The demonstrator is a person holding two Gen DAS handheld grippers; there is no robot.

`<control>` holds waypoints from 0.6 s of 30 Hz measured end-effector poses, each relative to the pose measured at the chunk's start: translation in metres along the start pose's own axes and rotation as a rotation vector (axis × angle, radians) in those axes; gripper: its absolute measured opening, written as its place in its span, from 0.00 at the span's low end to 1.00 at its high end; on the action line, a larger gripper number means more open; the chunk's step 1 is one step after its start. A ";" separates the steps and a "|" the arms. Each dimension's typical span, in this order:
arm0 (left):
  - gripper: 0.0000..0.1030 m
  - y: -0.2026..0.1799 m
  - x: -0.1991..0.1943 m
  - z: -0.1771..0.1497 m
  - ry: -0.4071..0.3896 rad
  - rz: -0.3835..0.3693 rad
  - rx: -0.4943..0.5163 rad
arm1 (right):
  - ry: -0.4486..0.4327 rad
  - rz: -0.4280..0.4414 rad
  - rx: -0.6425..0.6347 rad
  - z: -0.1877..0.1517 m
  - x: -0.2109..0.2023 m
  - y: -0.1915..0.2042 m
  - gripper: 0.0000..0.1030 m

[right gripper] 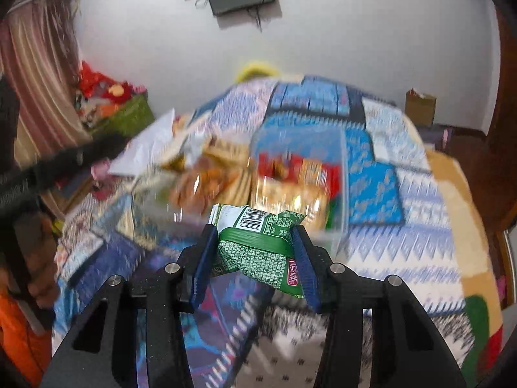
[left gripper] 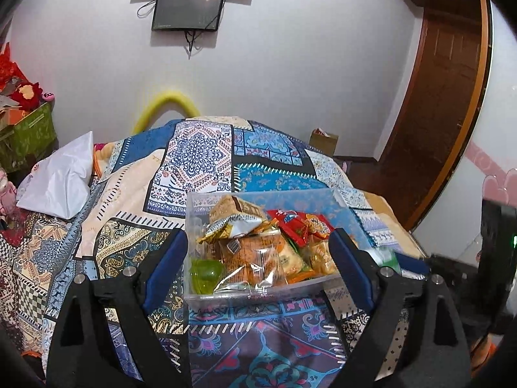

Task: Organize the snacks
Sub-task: 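Lower the green pea bag into the box and open the right tool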

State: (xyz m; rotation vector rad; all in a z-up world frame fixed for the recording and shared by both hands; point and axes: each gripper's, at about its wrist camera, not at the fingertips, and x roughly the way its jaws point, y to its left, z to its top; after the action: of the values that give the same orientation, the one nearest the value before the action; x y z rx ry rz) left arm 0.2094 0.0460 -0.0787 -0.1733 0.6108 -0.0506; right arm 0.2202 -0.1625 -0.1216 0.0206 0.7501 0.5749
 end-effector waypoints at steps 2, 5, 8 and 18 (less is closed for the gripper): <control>0.87 0.001 0.001 0.001 -0.010 0.004 -0.002 | -0.024 -0.009 -0.004 0.011 0.002 0.002 0.43; 0.87 0.004 0.007 0.002 -0.017 0.019 0.001 | -0.046 -0.027 -0.010 0.027 0.014 0.001 0.42; 0.87 0.007 0.014 0.002 -0.017 0.029 0.001 | -0.046 -0.040 -0.010 0.034 0.026 -0.001 0.42; 0.87 0.017 0.039 -0.008 0.025 0.038 -0.025 | 0.023 -0.082 -0.023 0.041 0.077 -0.006 0.51</control>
State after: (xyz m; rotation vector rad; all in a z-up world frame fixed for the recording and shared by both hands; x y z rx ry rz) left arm 0.2365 0.0580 -0.1106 -0.1857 0.6400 -0.0082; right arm 0.2949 -0.1220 -0.1415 -0.0375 0.7629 0.5059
